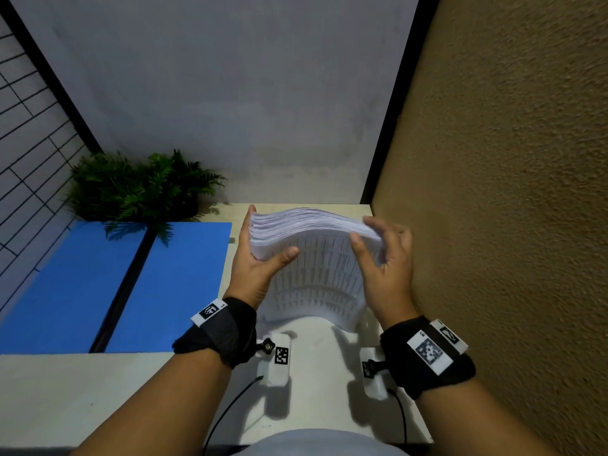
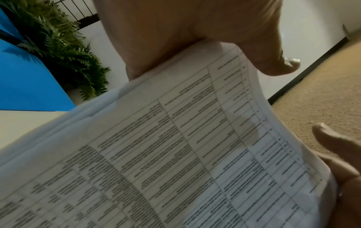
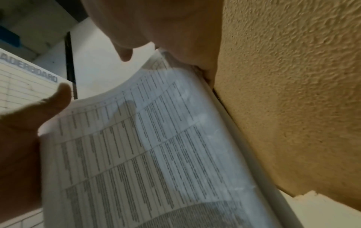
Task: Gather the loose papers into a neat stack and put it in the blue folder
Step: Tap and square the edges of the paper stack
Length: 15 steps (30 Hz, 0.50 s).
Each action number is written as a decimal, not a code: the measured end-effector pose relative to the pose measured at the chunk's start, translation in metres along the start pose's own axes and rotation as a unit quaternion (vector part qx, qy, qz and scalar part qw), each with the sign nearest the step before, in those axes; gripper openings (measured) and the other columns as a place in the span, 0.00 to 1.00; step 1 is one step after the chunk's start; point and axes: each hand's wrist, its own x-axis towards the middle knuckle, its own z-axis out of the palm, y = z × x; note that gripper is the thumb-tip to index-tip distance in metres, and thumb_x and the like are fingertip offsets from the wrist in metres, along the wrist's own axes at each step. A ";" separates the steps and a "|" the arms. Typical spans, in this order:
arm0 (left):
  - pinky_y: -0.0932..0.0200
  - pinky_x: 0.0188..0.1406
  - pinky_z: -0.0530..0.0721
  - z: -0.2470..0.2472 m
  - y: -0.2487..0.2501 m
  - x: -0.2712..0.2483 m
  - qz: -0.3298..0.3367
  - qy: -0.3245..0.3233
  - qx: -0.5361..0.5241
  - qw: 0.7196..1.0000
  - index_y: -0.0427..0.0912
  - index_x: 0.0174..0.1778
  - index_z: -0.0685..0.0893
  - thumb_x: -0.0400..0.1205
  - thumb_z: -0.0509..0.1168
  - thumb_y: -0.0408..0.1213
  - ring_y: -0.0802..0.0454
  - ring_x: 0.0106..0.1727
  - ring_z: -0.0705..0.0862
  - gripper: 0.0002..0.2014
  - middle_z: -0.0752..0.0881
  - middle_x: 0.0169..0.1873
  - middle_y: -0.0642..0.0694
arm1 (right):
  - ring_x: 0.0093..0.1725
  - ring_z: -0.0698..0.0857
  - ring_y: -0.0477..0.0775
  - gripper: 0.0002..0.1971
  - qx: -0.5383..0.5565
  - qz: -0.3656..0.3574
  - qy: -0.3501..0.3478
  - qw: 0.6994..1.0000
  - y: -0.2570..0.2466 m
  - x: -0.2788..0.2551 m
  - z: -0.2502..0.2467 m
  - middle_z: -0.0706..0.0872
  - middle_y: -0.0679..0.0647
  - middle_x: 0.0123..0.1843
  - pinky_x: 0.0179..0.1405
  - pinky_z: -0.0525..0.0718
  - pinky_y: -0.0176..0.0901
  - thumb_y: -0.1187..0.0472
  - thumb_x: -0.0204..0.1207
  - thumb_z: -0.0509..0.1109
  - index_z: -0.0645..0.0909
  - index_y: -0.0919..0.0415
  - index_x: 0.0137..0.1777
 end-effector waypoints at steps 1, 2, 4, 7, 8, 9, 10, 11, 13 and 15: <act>0.68 0.66 0.79 0.000 0.000 0.000 0.001 -0.006 -0.002 1.000 0.55 0.88 0.53 0.53 0.84 0.63 0.69 0.69 0.80 0.69 0.78 0.72 0.61 | 0.64 0.77 0.46 0.20 0.005 0.015 0.018 1.000 0.000 0.002 0.000 0.69 0.44 0.62 0.65 0.84 0.59 0.40 0.77 0.69 0.78 0.42 0.67; 0.68 0.68 0.79 0.000 0.000 -0.001 0.002 -0.011 0.001 1.000 0.57 0.87 0.51 0.55 0.84 0.61 0.69 0.70 0.80 0.68 0.77 0.73 0.62 | 0.63 0.77 0.45 0.20 0.008 0.032 0.028 0.999 -0.001 0.003 0.001 0.70 0.45 0.62 0.64 0.84 0.59 0.40 0.77 0.68 0.77 0.43 0.67; 0.62 0.73 0.76 0.001 -0.001 -0.002 0.005 -0.020 0.009 1.000 0.61 0.87 0.49 0.58 0.84 0.54 0.65 0.73 0.78 0.66 0.76 0.76 0.58 | 0.61 0.77 0.43 0.18 0.002 0.017 0.009 1.000 -0.002 0.002 0.003 0.70 0.44 0.61 0.62 0.85 0.57 0.42 0.77 0.69 0.79 0.44 0.65; 0.56 0.72 0.77 0.000 -0.003 -0.003 0.007 -0.023 0.009 1.000 0.64 0.86 0.48 0.60 0.83 0.49 0.59 0.75 0.77 0.64 0.75 0.78 0.54 | 0.62 0.76 0.37 0.17 0.007 0.000 -0.001 1.000 -0.003 0.001 0.003 0.70 0.40 0.59 0.59 0.87 0.55 0.42 0.77 0.70 0.80 0.44 0.64; 0.55 0.72 0.78 0.000 -0.004 -0.002 0.003 -0.022 0.008 1.000 0.65 0.86 0.49 0.59 0.84 0.49 0.59 0.75 0.77 0.64 0.74 0.78 0.55 | 0.61 0.76 0.38 0.18 0.013 0.022 0.014 1.000 -0.002 0.003 0.003 0.70 0.42 0.60 0.60 0.87 0.56 0.41 0.77 0.69 0.79 0.44 0.65; 0.54 0.72 0.78 -0.001 -0.005 -0.002 -0.001 -0.024 0.007 1.000 0.65 0.86 0.49 0.59 0.84 0.49 0.59 0.75 0.76 0.64 0.74 0.78 0.55 | 0.61 0.77 0.39 0.20 0.016 0.041 0.029 0.999 -0.002 0.005 0.002 0.71 0.44 0.61 0.61 0.87 0.57 0.40 0.77 0.68 0.78 0.44 0.66; 0.54 0.73 0.78 -0.001 -0.005 -0.002 -0.005 -0.029 0.008 1.000 0.64 0.86 0.50 0.59 0.84 0.49 0.60 0.75 0.76 0.64 0.75 0.77 0.56 | 0.61 0.77 0.40 0.21 0.013 0.045 0.032 0.998 -0.001 0.006 0.002 0.71 0.45 0.61 0.62 0.86 0.58 0.38 0.76 0.68 0.78 0.43 0.66; 0.55 0.74 0.77 0.000 -0.006 -0.002 -0.009 -0.033 0.011 0.999 0.64 0.86 0.50 0.59 0.84 0.49 0.61 0.74 0.76 0.64 0.75 0.76 0.58 | 0.61 0.78 0.42 0.21 0.004 0.036 0.020 0.999 -0.001 0.006 0.002 0.71 0.45 0.61 0.62 0.86 0.58 0.37 0.75 0.68 0.78 0.42 0.66; 0.54 0.74 0.77 0.000 -0.008 -0.002 -0.017 -0.033 0.017 0.999 0.64 0.86 0.52 0.58 0.84 0.49 0.62 0.74 0.76 0.63 0.76 0.74 0.59 | 0.63 0.78 0.47 0.21 -0.005 0.022 -0.006 1.000 -0.002 0.004 0.002 0.70 0.45 0.61 0.61 0.86 0.57 0.36 0.74 0.68 0.79 0.41 0.66; 0.53 0.73 0.77 0.001 -0.010 -0.002 -0.022 -0.028 0.017 0.999 0.64 0.85 0.52 0.57 0.84 0.50 0.60 0.75 0.76 0.63 0.76 0.76 0.57 | 0.61 0.78 0.47 0.21 -0.010 0.037 0.013 0.999 -0.002 0.005 0.001 0.70 0.47 0.61 0.61 0.86 0.56 0.39 0.75 0.69 0.79 0.43 0.65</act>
